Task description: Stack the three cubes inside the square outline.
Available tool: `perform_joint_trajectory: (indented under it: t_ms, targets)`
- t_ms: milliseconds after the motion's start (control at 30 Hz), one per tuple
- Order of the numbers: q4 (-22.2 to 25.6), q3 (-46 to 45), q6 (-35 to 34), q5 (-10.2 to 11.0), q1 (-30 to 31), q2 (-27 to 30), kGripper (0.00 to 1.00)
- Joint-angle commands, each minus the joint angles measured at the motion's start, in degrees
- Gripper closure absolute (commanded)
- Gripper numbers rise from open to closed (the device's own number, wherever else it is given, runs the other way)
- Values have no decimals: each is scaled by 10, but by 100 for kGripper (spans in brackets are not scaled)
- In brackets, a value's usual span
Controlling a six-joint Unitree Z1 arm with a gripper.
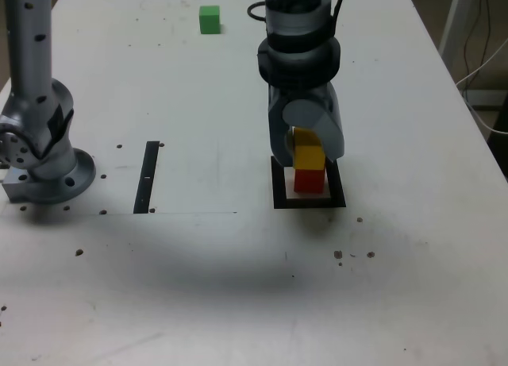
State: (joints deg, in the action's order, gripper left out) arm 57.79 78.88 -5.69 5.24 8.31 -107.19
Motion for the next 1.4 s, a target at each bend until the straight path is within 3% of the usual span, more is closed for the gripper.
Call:
perform_joint_trajectory:
  t_ms: [0,67,100,567,867,1100,1367]
  targets:
    - [-2,-2,2,-2,-2,-3,21]
    - [-2,-5,3,-3,-3,-3,8]
    - [-2,-6,3,-4,-4,-3,6]
    - [-3,-11,4,-2,-5,8,4]
    - [37,-10,5,15,-21,45,1]
    - [78,-11,32,26,-71,61,1]
    - [102,-23,90,38,-171,67,1]
